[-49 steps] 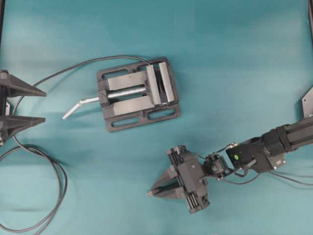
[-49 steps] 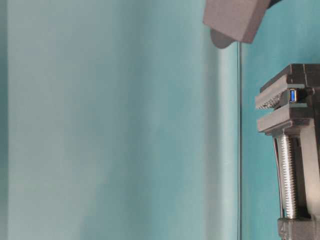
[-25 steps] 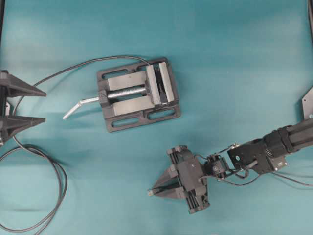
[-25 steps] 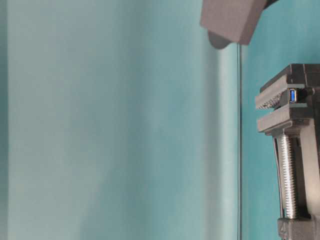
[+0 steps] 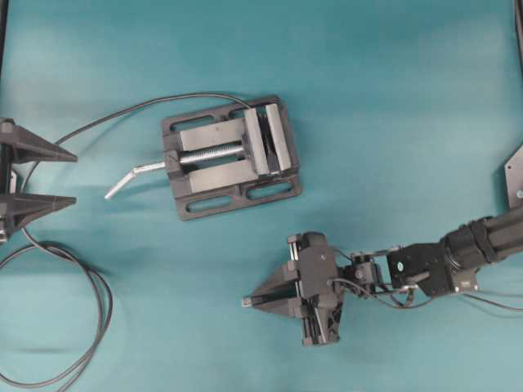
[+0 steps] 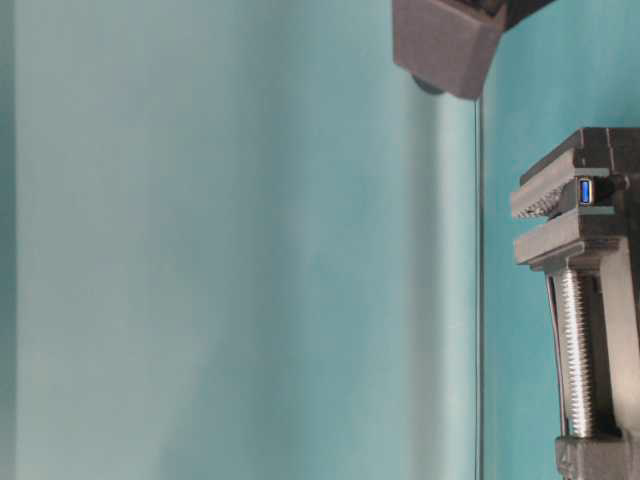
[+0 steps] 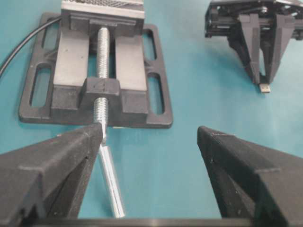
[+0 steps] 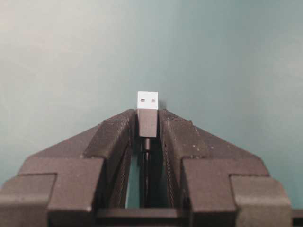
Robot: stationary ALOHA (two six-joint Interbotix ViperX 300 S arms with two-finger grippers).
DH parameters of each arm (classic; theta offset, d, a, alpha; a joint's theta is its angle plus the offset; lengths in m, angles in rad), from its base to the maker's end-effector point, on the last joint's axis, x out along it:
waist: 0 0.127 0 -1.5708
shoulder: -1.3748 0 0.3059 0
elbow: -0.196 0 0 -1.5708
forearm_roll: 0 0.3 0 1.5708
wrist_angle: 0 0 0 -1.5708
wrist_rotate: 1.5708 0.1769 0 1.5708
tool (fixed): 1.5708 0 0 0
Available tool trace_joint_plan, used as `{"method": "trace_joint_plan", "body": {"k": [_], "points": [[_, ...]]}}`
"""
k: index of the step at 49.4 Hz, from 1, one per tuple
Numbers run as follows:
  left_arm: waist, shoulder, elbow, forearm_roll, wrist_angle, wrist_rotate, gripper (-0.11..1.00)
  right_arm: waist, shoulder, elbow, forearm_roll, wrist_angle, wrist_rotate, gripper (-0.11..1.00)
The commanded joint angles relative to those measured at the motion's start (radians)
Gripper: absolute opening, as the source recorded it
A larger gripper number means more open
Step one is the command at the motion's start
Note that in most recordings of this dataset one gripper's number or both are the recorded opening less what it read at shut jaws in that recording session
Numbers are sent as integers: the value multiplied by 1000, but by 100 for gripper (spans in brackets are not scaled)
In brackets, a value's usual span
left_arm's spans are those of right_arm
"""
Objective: Insert the USB cable into the fixed female connector.
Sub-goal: 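Hold the black USB plug in the right gripper and turn toward the vise, then move the held USB plug up to the blue port in the vise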
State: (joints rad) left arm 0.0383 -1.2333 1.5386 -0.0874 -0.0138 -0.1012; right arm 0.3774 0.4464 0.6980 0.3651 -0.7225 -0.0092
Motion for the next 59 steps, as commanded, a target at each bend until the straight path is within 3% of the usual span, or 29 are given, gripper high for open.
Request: {"method": "trace_joint_plan", "body": {"k": [1, 8, 21, 39, 48, 53, 59], "points": [[11, 15, -11, 3, -5, -12, 96, 9, -31, -14, 87, 3, -28, 22], [15, 15, -8, 3, -5, -12, 96, 40, -29, -26, 276, -3, -101, 22], [17, 15, -3, 3, -5, -12, 96, 106, -14, -72, 703, -86, -328, 22], [17, 17, -3, 3, -6, -12, 96, 161, 26, -181, 1143, -284, -532, 22], [15, 25, -3, 3, -11, -14, 96, 178, 52, -255, 1307, -408, -621, 22], [17, 37, -3, 3, -18, -15, 96, 178, 64, -293, 1358, -445, -667, 22], [17, 55, -3, 3, -28, -20, 96, 178, 78, -321, 1387, -502, -676, 22]]}}
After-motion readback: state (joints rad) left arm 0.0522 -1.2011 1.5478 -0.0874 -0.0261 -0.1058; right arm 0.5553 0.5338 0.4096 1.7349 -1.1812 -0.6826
